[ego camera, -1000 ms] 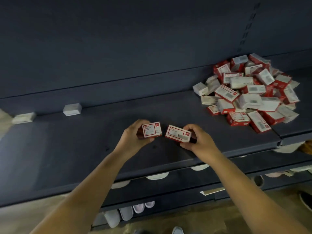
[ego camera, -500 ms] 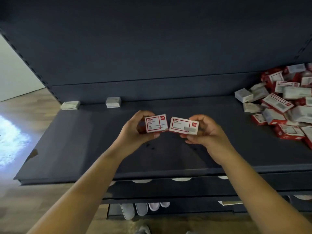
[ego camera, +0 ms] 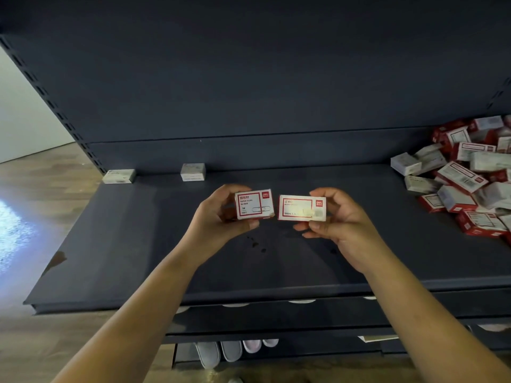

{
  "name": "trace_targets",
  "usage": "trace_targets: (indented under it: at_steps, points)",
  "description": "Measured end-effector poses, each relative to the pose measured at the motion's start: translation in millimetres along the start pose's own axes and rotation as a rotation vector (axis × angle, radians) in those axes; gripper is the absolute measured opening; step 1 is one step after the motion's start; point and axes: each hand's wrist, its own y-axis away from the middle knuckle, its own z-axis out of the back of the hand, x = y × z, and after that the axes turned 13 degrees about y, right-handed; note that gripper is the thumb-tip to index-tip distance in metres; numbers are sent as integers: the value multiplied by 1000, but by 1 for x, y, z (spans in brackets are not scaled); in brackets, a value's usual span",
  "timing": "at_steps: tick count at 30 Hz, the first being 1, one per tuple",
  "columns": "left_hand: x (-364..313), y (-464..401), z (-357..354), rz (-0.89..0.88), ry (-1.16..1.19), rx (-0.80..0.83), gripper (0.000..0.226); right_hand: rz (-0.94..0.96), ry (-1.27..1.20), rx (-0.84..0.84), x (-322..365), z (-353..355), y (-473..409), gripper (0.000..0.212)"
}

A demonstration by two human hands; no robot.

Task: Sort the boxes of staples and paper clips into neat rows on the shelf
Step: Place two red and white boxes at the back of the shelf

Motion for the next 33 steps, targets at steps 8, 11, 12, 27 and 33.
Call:
trace_targets:
  at_steps: [8,11,12,27,33]
  points:
    - [4,-3,10,19,103,10,56,28,-9,-26,2,-6,-5,44]
    - [4,-6,13,19,131,38,57,33,-13,-21,3,-7,-8,44]
    - [4,-7,14,17,144,52,56,37,-16,-21,4,-7,-8,42]
    - [3,-17,17,34,255,39,39,34,-4,-39,8,-11,-19,34]
    - [8,-16,19,19,184,21,54,35,17,-49,9,-12,-19,47]
